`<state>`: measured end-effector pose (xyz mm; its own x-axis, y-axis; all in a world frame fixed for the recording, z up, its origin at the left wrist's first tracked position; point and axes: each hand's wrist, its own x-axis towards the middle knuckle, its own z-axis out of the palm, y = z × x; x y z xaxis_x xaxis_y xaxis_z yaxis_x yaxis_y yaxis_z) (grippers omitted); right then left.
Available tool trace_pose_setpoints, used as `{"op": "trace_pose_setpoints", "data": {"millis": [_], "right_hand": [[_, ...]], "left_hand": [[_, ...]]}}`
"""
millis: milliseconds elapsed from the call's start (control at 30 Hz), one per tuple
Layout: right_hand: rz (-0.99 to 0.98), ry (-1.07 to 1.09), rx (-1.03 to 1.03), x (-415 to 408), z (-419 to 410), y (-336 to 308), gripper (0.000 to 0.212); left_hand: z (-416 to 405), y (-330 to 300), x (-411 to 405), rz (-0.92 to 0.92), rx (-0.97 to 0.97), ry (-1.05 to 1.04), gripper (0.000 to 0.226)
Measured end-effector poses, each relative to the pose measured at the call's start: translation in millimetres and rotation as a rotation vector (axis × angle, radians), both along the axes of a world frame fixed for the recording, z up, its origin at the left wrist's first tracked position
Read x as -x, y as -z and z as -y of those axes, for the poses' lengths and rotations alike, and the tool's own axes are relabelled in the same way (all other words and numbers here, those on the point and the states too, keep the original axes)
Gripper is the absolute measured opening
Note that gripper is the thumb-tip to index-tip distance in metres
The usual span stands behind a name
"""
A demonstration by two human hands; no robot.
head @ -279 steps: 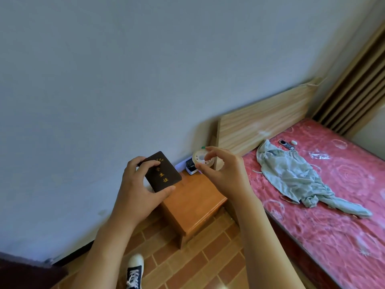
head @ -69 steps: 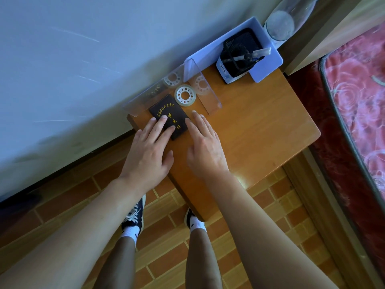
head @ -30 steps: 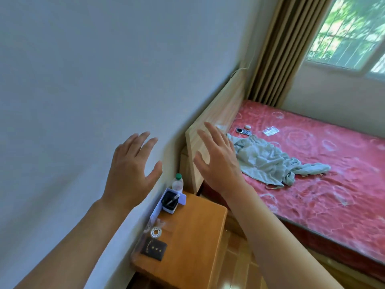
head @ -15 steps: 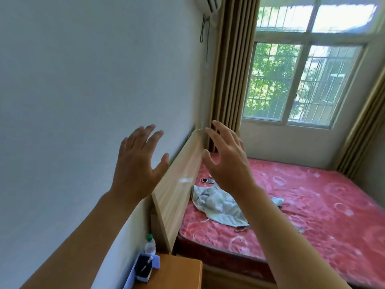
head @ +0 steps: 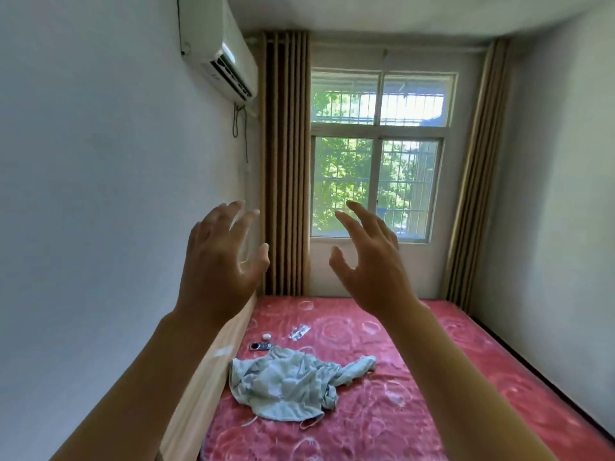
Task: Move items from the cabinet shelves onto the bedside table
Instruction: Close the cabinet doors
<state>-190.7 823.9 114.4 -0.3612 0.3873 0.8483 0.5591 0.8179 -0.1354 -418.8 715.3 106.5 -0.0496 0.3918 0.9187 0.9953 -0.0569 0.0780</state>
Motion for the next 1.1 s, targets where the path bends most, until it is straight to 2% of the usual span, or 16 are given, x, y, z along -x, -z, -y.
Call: {"op": "trace_pose_setpoints", "data": {"millis": [367, 600, 1100], "right_hand": [[-0.078, 0.203, -0.033, -178.2, -55.7, -35.4, 0.058], [-0.081, 0.418, -0.029, -274.1, -69.4, -39.0, 0.057], [-0.086, 0.972, -0.053, -391.4, -46.5, -57.6, 0.056]], "left_hand": [[-113.1, -37.3, -171.6, 0.008, -0.047, 0.251, 0.056], [-169.4, -42.4, -261.7, 0.009, -0.036, 0.437, 0.055], [-277.1, -58.3, -412.6, 0.077, -0.023, 0.989, 0.053]]}}
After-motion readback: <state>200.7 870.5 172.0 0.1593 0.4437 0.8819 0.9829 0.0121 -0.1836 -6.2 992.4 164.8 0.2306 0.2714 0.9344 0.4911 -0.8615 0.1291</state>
